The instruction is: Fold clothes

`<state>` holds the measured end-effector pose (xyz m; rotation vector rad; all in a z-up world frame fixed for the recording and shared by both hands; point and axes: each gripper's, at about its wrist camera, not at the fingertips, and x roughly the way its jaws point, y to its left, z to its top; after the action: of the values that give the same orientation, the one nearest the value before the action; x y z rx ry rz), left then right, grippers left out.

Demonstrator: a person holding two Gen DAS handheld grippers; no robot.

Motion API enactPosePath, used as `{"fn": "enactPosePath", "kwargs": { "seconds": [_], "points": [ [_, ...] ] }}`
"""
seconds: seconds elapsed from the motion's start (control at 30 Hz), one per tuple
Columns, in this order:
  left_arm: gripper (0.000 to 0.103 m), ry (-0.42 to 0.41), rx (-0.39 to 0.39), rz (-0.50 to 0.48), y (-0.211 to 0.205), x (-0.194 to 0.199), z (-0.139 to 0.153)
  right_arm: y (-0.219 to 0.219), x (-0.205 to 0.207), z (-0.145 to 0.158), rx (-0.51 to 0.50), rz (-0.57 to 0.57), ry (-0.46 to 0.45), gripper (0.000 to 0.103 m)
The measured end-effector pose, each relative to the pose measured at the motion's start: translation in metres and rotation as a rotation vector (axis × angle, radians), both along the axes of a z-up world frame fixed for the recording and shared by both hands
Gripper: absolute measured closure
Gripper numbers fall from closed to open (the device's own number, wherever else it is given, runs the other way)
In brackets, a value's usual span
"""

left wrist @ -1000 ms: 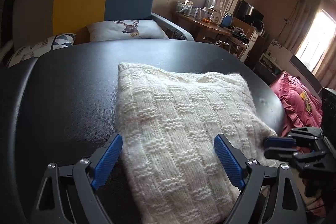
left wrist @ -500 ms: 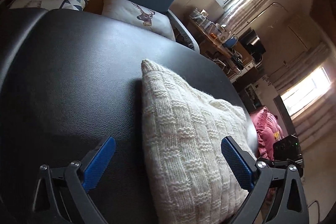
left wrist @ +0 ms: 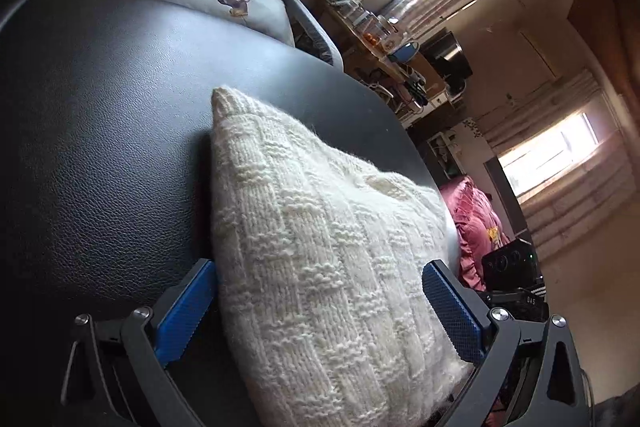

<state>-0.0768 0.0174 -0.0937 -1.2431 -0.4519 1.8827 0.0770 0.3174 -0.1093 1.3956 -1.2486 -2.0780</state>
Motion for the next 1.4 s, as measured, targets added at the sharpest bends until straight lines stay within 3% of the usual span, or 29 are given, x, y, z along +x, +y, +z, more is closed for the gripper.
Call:
{"fn": "enactPosePath", "kwargs": {
  "seconds": [0.17,0.3,0.43,0.5,0.6,0.63,0.67,0.8,0.9,1.0,1.03,1.13,1.27,1.4],
  "points": [
    [0.000,-0.025,-0.015,-0.036,0.008,0.006,-0.010,-0.022,-0.010,0.002,0.009,0.059,0.008,0.016],
    [0.000,-0.037,-0.024,-0.022,0.010,0.006,-0.009,-0.041,-0.020,0.008,0.089,0.101,0.016,0.011],
    [0.001,-0.021,-0.125,-0.081,0.023,0.008,-0.004,-0.043,-0.009,0.008,0.089,0.094,0.071,0.013],
    [0.001,-0.012,-0.167,-0.095,0.028,0.011,-0.003,-0.053,-0.003,0.012,0.162,0.140,0.113,0.013],
    [0.001,-0.006,-0.184,-0.070,0.030,0.015,-0.002,-0.065,0.002,0.019,0.304,0.154,0.115,0.039],
    [0.005,-0.004,-0.190,-0.061,0.031,0.016,-0.002,-0.066,0.003,0.019,0.302,0.151,0.120,0.047],
    [0.016,0.001,-0.193,-0.053,0.031,0.019,-0.002,-0.067,0.005,0.018,0.298,0.149,0.128,0.048],
    [0.037,0.047,-0.171,-0.031,0.028,0.031,0.004,-0.072,0.011,0.017,0.289,0.159,0.174,0.040],
    [0.038,0.056,-0.159,-0.022,0.025,0.031,0.002,-0.077,0.013,0.018,0.266,0.147,0.188,0.026],
    [0.037,0.072,-0.153,-0.011,0.023,0.033,0.002,-0.086,0.016,0.021,0.302,0.159,0.203,0.023],
    [0.037,0.089,-0.153,-0.010,0.025,0.035,0.004,-0.087,0.014,0.022,0.314,0.166,0.195,0.027],
    [0.039,0.139,-0.152,-0.009,0.030,0.041,0.011,-0.092,0.022,0.031,0.401,0.137,0.199,0.053],
    [0.049,0.207,-0.150,-0.007,0.036,0.050,0.019,-0.097,0.036,0.044,0.507,0.111,0.240,0.061],
    [0.050,0.264,-0.135,-0.032,0.053,0.054,0.030,-0.079,0.049,0.055,0.554,0.082,0.272,0.064]
  ]
}}
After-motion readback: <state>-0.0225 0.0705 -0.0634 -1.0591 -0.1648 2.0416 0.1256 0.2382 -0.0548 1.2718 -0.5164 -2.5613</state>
